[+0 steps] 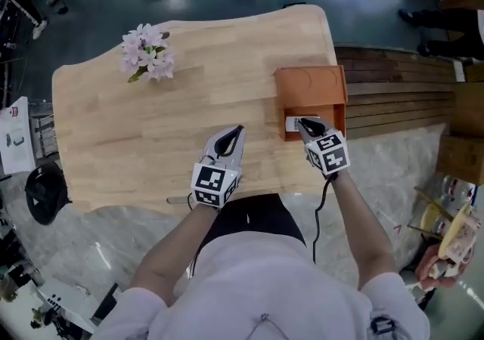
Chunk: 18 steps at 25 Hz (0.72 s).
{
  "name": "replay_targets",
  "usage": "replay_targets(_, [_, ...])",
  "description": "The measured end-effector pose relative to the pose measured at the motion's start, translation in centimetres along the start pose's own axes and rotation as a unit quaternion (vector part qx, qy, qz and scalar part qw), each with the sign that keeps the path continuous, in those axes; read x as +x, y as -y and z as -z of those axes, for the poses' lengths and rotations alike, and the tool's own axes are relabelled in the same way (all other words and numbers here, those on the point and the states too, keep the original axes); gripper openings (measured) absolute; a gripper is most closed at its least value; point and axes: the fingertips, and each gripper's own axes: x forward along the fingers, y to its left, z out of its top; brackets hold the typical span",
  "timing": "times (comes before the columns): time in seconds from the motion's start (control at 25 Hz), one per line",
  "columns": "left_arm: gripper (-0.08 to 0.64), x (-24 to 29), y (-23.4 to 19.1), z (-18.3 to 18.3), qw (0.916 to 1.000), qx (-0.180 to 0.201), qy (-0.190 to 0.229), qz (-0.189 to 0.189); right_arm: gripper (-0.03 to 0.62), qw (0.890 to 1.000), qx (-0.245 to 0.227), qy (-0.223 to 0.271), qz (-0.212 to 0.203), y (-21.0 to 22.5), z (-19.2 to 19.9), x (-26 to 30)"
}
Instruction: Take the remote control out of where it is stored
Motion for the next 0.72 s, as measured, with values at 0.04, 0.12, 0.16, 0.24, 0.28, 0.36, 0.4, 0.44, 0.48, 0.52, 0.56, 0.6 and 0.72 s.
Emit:
replay_targets(0.04, [0.001,0.2,-0.4,0.6,1.0000,-0.006,-0.002,-0.003,0.080,0.999,-0.027,-0.025,-0.005,0.2,0.9,1.1])
replay_targets(0.12, [0.002,0.4,-1.3,1.8,0.9997,-0.019,-0.008,-0.011,0.103,0.994,-0.079,-0.070,-0.013,0.5,2.6,3.0])
replay_targets(0.16, [0.001,0.4,-1.8,2.4,0.9995,-0.024,-0.011,-0.015,0.121,0.990,-0.103,-0.091,-0.017,0.8,3.4,3.8])
replay_targets(0.24, [0.001,0.3,-2.6,3.6,0.9991,-0.033,-0.017,-0.022,0.164,0.981,-0.144,-0.130,-0.023,1.6,5.0,5.2])
replay_targets(0.28, [0.001,0.3,-3.0,4.2,0.9988,-0.038,-0.019,-0.026,0.178,0.975,-0.164,-0.149,-0.024,2.1,5.7,5.8])
replay_targets(0.36, [0.002,0.0,-3.8,5.2,0.9980,-0.046,-0.023,-0.035,0.221,0.961,-0.201,-0.188,-0.025,2.9,7.1,6.8])
replay_targets(0.4, [0.000,-0.2,-4.2,5.6,0.9976,-0.050,-0.024,-0.041,0.246,0.953,-0.219,-0.206,-0.027,3.2,7.7,7.2])
replay_targets(0.44, [0.001,-0.3,-4.7,6.0,0.9971,-0.055,-0.025,-0.046,0.270,0.946,-0.235,-0.221,-0.030,3.4,8.2,7.5])
replay_targets(0.48, [0.001,-0.4,-5.1,6.3,0.9967,-0.059,-0.026,-0.050,0.287,0.939,-0.251,-0.234,-0.035,3.5,8.6,7.8])
replay_targets(0.52, [0.000,-0.5,-5.4,6.6,0.9963,-0.062,-0.027,-0.053,0.302,0.931,-0.266,-0.245,-0.040,3.6,9.0,8.1])
replay_targets(0.56, [0.002,-0.5,-5.6,6.9,0.9960,-0.064,-0.027,-0.056,0.310,0.924,-0.281,-0.257,-0.047,3.5,9.4,8.3])
replay_targets(0.6, [0.002,-0.6,-5.9,7.1,0.9958,-0.066,-0.028,-0.058,0.314,0.916,-0.295,-0.267,-0.054,3.5,9.8,8.5])
replay_targets(0.72, [0.002,-0.5,-6.7,7.4,0.9951,-0.069,-0.027,-0.065,0.319,0.892,-0.341,-0.289,-0.064,3.5,10.5,9.1])
